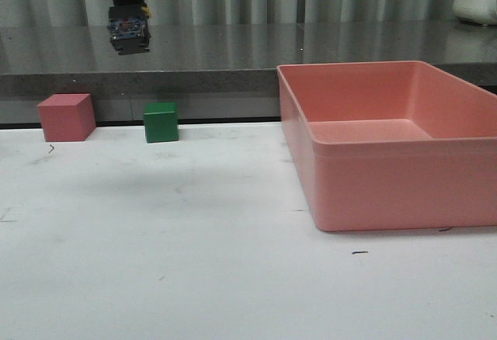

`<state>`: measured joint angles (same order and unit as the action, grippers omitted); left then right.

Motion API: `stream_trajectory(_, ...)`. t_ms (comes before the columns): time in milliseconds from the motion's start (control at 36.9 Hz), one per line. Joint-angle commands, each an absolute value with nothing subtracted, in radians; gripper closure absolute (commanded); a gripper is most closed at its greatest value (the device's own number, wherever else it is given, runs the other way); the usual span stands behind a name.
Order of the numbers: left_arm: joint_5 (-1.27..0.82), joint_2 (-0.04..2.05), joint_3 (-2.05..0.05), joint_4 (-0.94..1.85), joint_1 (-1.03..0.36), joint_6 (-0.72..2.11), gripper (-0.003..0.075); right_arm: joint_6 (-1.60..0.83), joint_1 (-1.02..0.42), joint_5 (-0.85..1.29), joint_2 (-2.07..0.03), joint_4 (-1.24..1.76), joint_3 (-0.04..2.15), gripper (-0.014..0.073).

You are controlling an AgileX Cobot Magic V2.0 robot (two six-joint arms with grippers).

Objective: Place and stand button with both arms
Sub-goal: 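Lift the button with the left gripper, hanging base down, then lower the button upright onto the table with the left gripper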

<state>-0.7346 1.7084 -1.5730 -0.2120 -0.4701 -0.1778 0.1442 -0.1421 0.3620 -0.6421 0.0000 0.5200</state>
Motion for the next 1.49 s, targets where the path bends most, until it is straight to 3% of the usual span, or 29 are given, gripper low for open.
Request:
stream_trajectory(0, -0.510, 1.589, -1.469, -0.238, -0.475, -0.190, 0.0482, 0.135, -0.137, 0.276, -0.639, -0.007, 0.545, 0.0657)
stream_trajectory(379, 0.150, 1.468, -0.978, -0.408, -0.475, -0.190, 0.0482, 0.135, -0.137, 0.278, -0.639, -0.007, 0.545, 0.0657)
stream_trajectory(731, 0.389, 1.535, -0.810, -0.420, -0.473, -0.086, 0.0477, 0.135, -0.137, 0.278, -0.639, -0.007, 0.545, 0.0657)
stream_trajectory(1002, 0.512, 1.694, -0.805, -0.250, -0.473, 0.086, 0.0477, 0.135, -0.137, 0.278, -0.639, -0.007, 0.545, 0.0657)
stream_trajectory(1300, 0.606, 1.764, -0.805, -0.210, -0.473, 0.091, 0.0475, 0.135, -0.137, 0.278, -0.639, -0.007, 0.545, 0.0657)
stream_trajectory(1463, 0.621, 1.793, -0.805, -0.210, -0.473, 0.091, 0.0422, 0.135, -0.137, 0.278, -0.639, -0.007, 0.545, 0.0657)
